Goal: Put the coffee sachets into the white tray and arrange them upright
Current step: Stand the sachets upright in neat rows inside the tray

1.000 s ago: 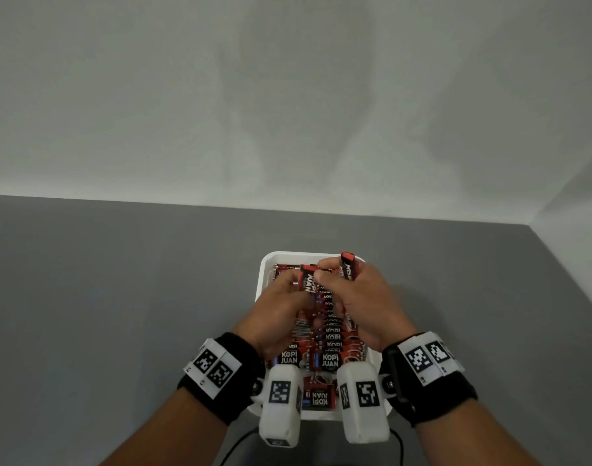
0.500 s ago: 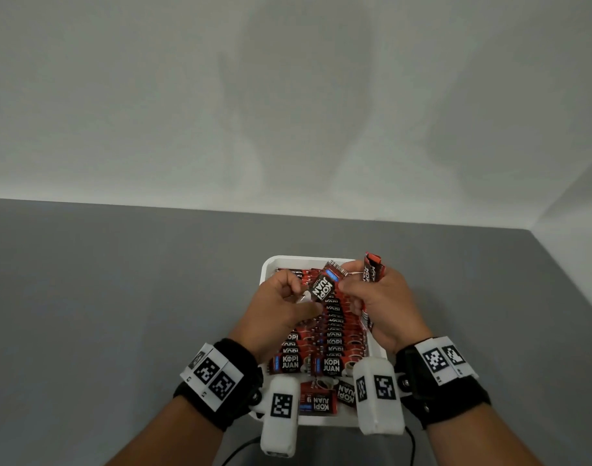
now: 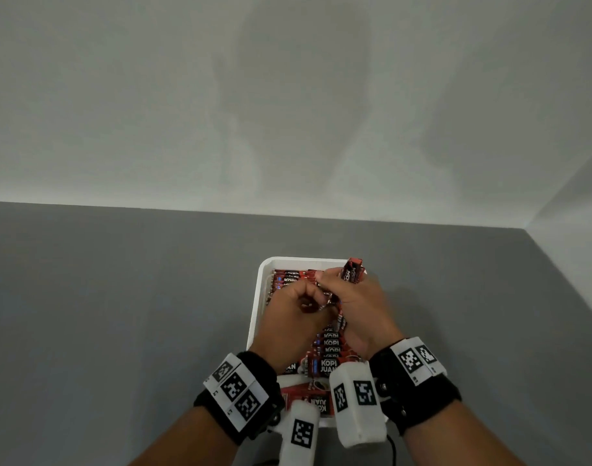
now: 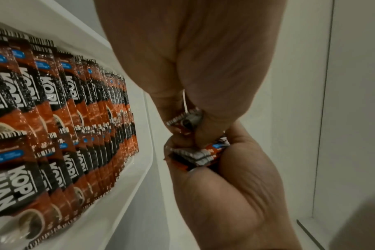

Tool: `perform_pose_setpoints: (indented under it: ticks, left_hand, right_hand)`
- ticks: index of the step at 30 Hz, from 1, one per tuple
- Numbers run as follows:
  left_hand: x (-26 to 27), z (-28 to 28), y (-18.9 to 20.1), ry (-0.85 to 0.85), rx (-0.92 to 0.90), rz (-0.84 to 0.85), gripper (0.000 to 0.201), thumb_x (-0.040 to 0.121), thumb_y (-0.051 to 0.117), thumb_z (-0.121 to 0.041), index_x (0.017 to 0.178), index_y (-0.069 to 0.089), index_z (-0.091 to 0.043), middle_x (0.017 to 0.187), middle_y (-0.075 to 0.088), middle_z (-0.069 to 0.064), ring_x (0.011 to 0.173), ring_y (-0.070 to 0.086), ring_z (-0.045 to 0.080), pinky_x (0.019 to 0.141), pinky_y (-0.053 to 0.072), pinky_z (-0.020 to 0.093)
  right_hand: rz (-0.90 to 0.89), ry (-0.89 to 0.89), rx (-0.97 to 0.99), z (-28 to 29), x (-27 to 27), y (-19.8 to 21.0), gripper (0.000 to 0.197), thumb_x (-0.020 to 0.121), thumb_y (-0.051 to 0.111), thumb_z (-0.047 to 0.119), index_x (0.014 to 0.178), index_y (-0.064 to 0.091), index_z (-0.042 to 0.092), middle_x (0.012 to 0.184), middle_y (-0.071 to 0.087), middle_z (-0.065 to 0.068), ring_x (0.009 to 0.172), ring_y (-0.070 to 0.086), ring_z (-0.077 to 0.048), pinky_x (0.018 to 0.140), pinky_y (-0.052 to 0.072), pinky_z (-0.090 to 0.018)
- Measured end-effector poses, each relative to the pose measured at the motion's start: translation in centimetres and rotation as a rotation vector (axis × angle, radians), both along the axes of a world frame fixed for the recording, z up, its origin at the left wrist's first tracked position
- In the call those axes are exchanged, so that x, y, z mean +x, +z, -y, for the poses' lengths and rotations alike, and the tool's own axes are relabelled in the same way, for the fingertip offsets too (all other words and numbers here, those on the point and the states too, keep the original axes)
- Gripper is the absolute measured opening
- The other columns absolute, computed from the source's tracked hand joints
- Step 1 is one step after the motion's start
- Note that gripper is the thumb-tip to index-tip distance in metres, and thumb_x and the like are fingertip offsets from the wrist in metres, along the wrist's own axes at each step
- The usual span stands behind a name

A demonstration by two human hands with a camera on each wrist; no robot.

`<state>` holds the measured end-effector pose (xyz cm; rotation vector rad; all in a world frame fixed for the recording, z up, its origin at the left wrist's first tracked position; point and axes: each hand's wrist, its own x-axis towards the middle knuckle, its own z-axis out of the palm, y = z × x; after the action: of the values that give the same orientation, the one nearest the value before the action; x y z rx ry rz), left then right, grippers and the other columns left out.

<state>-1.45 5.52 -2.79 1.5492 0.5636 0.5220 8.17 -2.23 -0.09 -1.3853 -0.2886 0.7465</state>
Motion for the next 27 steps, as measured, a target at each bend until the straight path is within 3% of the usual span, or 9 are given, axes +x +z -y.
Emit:
perform_pose_setpoints:
  ticks: [2, 7, 10, 13, 16, 18, 20, 22, 27]
  left_hand:
    - [-0.1, 0.1, 0.3, -0.006, -0.021, -0.002, 0.024, 0.078, 0.078, 0.002, 0.076, 0.066, -0.019, 0.081, 0.072, 0.007, 0.075, 0.067, 0.016, 0.071, 0.058, 0.037]
    - [0.0, -0.2, 0.6, -0.072, 0.171, -0.066, 0.017, 0.073, 0.075, -0.01, 0.079, 0.059, -0.012, 0.083, 0.07, 0.007, 0.079, 0.068, 0.027, 0.078, 0.057, 0.051]
    - [-0.1, -0.1, 1.1, -0.176, 0.23, -0.071, 0.019, 0.077, 0.07, -0.012, 0.081, 0.051, -0.01, 0.082, 0.066, 0.007, 0.081, 0.065, 0.029, 0.078, 0.055, 0.051]
    - [-0.2, -0.4, 1.2, -0.198, 0.267, -0.075, 0.017, 0.08, 0.067, -0.012, 0.082, 0.051, -0.011, 0.078, 0.062, 0.009, 0.075, 0.061, 0.029, 0.072, 0.053, 0.051]
    - [-0.2, -1.0, 1.6, -0.135, -0.003, -0.047, 0.032, 0.082, 0.069, -0.022, 0.086, 0.048, 0.002, 0.084, 0.064, 0.029, 0.076, 0.065, 0.041, 0.076, 0.055, 0.061]
    - [-0.3, -1.5, 1.9, -0.13, -0.309, 0.029, 0.039, 0.082, 0.074, -0.021, 0.087, 0.046, 0.007, 0.085, 0.063, 0.031, 0.075, 0.062, 0.038, 0.074, 0.053, 0.055]
    - [-0.6, -1.5, 2.4, -0.172, -0.577, 0.102, 0.031, 0.086, 0.071, -0.011, 0.106, 0.054, 0.006, 0.091, 0.064, 0.027, 0.075, 0.067, 0.031, 0.071, 0.056, 0.042]
    - [-0.7, -1.4, 2.4, -0.232, -0.698, 0.142, 0.039, 0.09, 0.067, -0.009, 0.118, 0.052, 0.013, 0.1, 0.062, 0.029, 0.081, 0.068, 0.031, 0.074, 0.058, 0.039]
    - [-0.5, -1.3, 2.9, -0.249, -0.79, 0.141, 0.052, 0.088, 0.064, -0.013, 0.129, 0.048, 0.014, 0.113, 0.058, 0.032, 0.093, 0.064, 0.034, 0.081, 0.057, 0.039]
  right_hand:
    - [0.004, 0.01, -0.029, -0.1, 0.1, -0.3, 0.03, 0.092, 0.061, 0.003, 0.067, 0.062, 0.019, 0.066, 0.062, 0.0, 0.064, 0.062, -0.016, 0.054, 0.048, -0.028]
    - [-0.133, 0.064, -0.012, -0.2, -0.8, -0.2, 0.03, 0.1, 0.055, 0.009, 0.074, 0.069, 0.012, 0.072, 0.072, -0.005, 0.069, 0.072, -0.017, 0.062, 0.054, -0.031]
    - [-0.199, 0.115, -0.023, -0.3, -0.9, -0.4, 0.034, 0.102, 0.057, 0.023, 0.092, 0.064, -0.009, 0.089, 0.074, -0.017, 0.086, 0.074, -0.025, 0.078, 0.057, -0.039]
    - [-0.171, 0.204, -0.082, -0.1, -0.6, -0.2, 0.04, 0.101, 0.058, 0.033, 0.073, 0.055, 0.004, 0.082, 0.064, -0.013, 0.084, 0.065, -0.024, 0.077, 0.053, -0.037]
    - [-0.013, 0.315, -0.095, 1.0, -0.2, 0.2, 0.043, 0.088, 0.07, 0.049, 0.113, 0.061, 0.015, 0.104, 0.07, 0.004, 0.097, 0.068, -0.008, 0.08, 0.052, -0.028]
    - [0.216, 0.396, -0.119, 2.3, 0.7, 1.1, 0.101, 0.069, 0.089, 0.046, 0.151, 0.03, 0.036, 0.116, 0.065, 0.028, 0.103, 0.064, 0.013, 0.081, 0.053, -0.014]
    - [0.399, 0.571, -0.151, 2.9, 1.3, 1.7, 0.133, 0.058, 0.099, 0.028, 0.156, 0.011, 0.044, 0.124, 0.065, 0.028, 0.11, 0.064, 0.007, 0.087, 0.057, -0.021]
    - [0.569, 0.644, -0.241, 2.6, 1.6, 1.8, 0.149, 0.046, 0.103, 0.037, 0.156, 0.004, 0.049, 0.148, 0.049, 0.014, 0.133, 0.054, -0.006, 0.105, 0.052, -0.038]
    - [0.803, 0.616, -0.303, 1.7, 1.5, 1.6, 0.137, 0.05, 0.097, 0.036, 0.156, 0.011, 0.042, 0.152, 0.034, 0.018, 0.14, 0.039, -0.004, 0.111, 0.045, -0.037]
